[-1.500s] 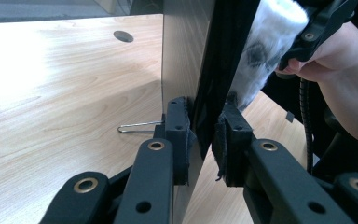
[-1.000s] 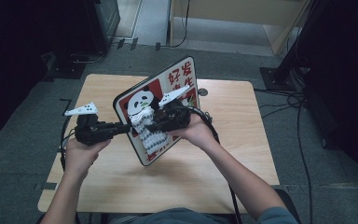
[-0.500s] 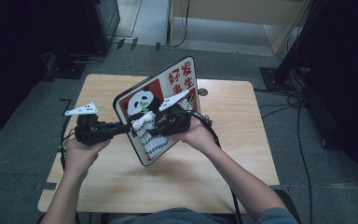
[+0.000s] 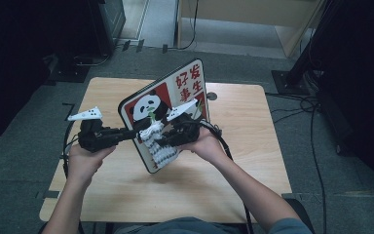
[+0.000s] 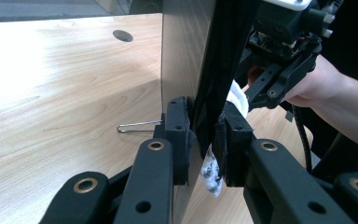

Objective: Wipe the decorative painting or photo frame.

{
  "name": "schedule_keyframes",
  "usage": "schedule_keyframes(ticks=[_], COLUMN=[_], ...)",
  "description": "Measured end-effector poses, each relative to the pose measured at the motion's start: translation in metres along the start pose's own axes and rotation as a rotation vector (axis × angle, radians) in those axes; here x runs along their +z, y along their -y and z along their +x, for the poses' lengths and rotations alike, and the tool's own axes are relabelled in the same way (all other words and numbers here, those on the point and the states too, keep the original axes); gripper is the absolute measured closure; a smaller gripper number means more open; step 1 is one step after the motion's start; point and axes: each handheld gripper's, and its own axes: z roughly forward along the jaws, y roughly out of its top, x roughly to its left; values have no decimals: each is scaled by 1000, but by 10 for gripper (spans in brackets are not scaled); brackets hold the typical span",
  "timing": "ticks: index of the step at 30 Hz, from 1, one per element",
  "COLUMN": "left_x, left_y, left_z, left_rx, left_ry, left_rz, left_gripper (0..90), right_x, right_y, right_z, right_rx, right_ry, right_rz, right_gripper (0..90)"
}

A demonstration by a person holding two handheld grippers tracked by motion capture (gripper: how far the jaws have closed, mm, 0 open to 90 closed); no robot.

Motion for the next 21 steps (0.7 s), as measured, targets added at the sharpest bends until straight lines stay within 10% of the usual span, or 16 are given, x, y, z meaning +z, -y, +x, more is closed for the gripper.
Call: schedule_keyframes(ticks=[21], left_x=[0], left_y=[0], left_z=[0], left_rx=[2], left_ry=[-1], left_rz=[2], left_gripper=[775], right_x=[15], right_y=[21], right_z=[-3], right_rx=[13], right_ry=[-2], right_rz=[55], right_gripper=[738])
